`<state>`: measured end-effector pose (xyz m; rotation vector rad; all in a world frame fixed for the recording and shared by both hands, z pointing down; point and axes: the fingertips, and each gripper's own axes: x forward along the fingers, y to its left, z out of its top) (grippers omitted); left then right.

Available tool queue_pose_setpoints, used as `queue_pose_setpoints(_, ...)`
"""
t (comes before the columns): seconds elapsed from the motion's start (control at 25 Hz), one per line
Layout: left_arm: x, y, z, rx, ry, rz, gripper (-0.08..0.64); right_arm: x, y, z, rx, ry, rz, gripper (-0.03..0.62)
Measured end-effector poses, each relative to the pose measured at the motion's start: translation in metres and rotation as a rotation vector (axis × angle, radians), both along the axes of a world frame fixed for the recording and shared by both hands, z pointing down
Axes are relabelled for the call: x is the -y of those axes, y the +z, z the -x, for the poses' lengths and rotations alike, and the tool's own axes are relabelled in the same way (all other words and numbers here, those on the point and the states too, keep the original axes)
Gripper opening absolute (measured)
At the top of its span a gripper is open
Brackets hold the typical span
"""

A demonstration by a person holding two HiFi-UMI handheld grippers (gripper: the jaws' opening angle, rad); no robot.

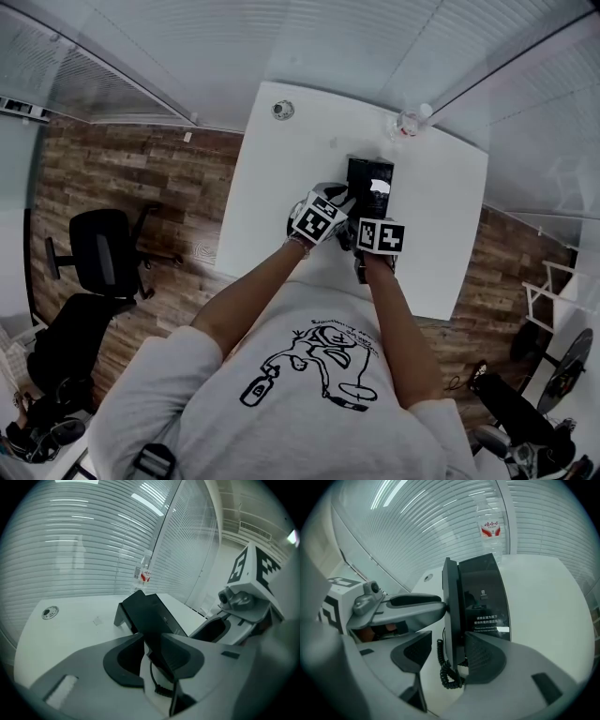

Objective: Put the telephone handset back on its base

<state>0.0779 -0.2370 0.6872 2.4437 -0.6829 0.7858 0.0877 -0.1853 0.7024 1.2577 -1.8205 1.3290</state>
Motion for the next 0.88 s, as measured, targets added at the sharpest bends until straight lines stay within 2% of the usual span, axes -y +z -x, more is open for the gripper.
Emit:
queue_pose_setpoints(0.24,0.002,0.002,-0.007,0.030,0.003,-0.013,0.101,0.000,-0.003,-0.009,-0.004,0.006,-0.041,0.191)
queue_pose_setpoints(0.4,0.002,0.002,-0.006,0.034,0.003,-0.019,0.101,-0.003,-0.004,-0.020,-0.023,0.024,-0.076,0.066)
queue_pose_setpoints(0.48,0.002,0.000,-0.007,0.023,-0.005,-0.017,0.101,-0.003,-0.003,-0.020,-0.024,0.017,-0.092,0.058)
queue_pose_setpoints(0.64,0.003,0.003,-0.006,-0.004,-0.042,0.033,0.107,-0.002,-0.002,-0.024,-0.059,-0.014,-0.123,0.035)
queue_pose_setpoints(0.88,0.003,0.009,-0.004,-0.108,-0.072,0.156,0.124,0.002,-0.001,-0.023,-0.066,-0.058,-0.141,0.035)
